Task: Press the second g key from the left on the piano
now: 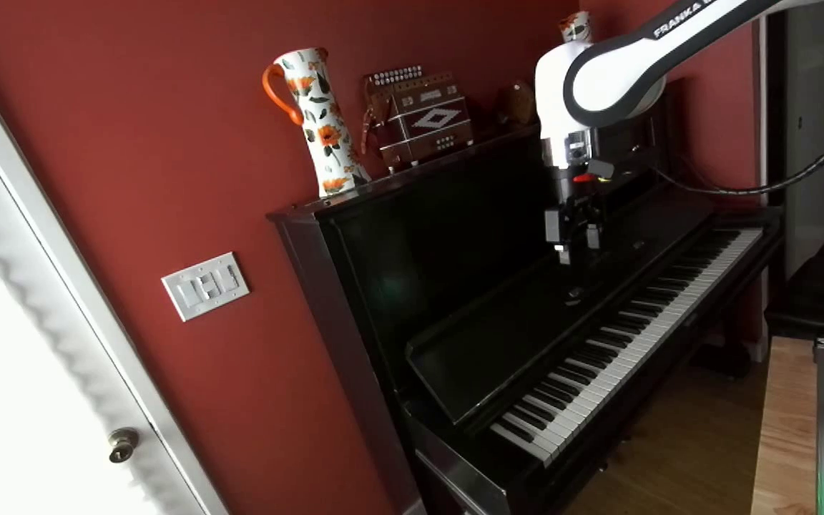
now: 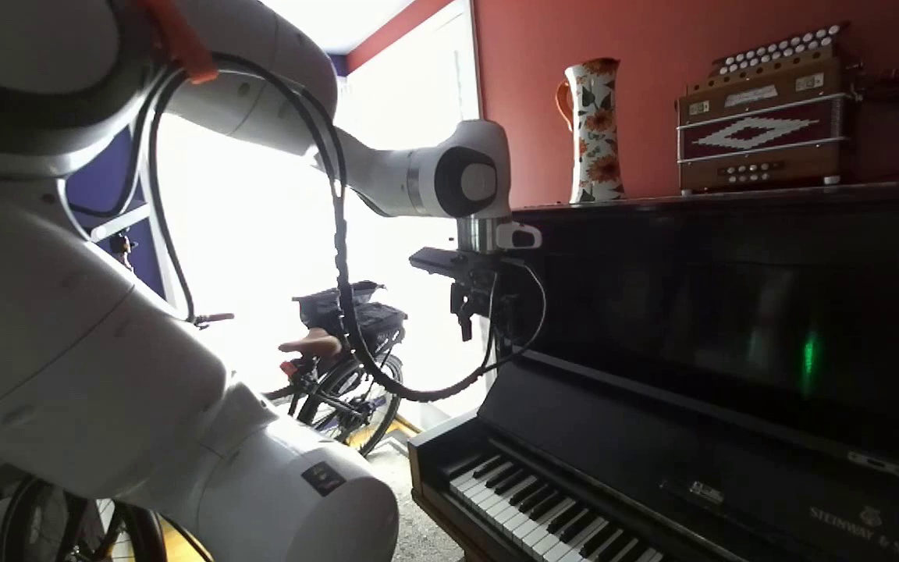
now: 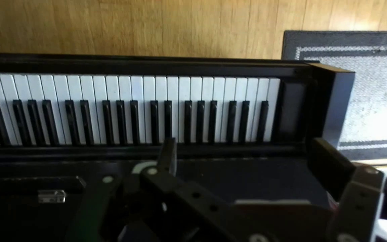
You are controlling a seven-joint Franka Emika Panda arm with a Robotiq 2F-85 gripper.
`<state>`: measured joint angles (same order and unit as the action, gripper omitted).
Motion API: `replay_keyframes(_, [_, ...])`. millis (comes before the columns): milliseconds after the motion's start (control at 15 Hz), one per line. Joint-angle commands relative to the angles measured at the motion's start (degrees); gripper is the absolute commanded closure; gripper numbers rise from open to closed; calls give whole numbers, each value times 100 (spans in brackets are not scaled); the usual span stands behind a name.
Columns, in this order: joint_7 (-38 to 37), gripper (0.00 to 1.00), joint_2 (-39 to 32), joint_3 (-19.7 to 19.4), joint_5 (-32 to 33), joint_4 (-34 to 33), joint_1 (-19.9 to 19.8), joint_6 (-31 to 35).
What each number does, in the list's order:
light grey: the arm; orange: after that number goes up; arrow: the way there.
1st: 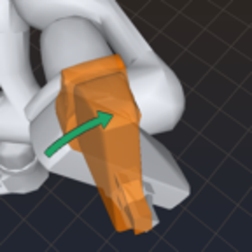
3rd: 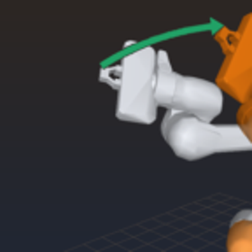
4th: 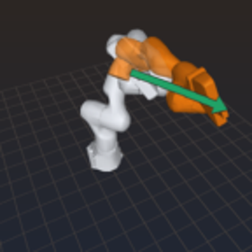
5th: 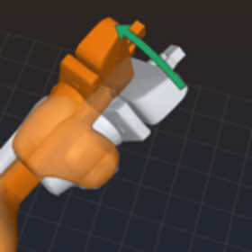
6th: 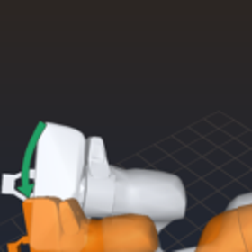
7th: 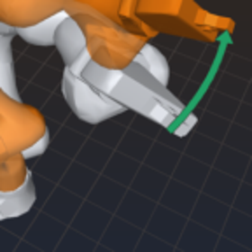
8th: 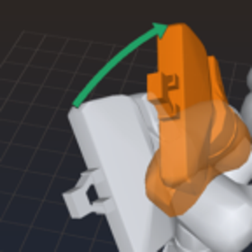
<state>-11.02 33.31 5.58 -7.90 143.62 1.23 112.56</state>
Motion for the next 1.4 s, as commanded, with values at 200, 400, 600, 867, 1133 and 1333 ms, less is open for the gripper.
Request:
replay_keyframes(200, [-436,0,-1487,33,559,113,-243,634])
replay_keyframes(400, [-331,0,-1958,-66,550,220,-222,1144])
replay_keyframes(600, [-79,0,-2370,-169,503,388,-186,1758])
replay_keyframes(867, [-54,0,-2513,-234,473,424,-155,1968])
replay_keyframes(1133, [35,0,-2700,-305,469,474,-162,2161])
replay_keyframes(1333, [37,0,-2698,-305,469,474,-161,2163])
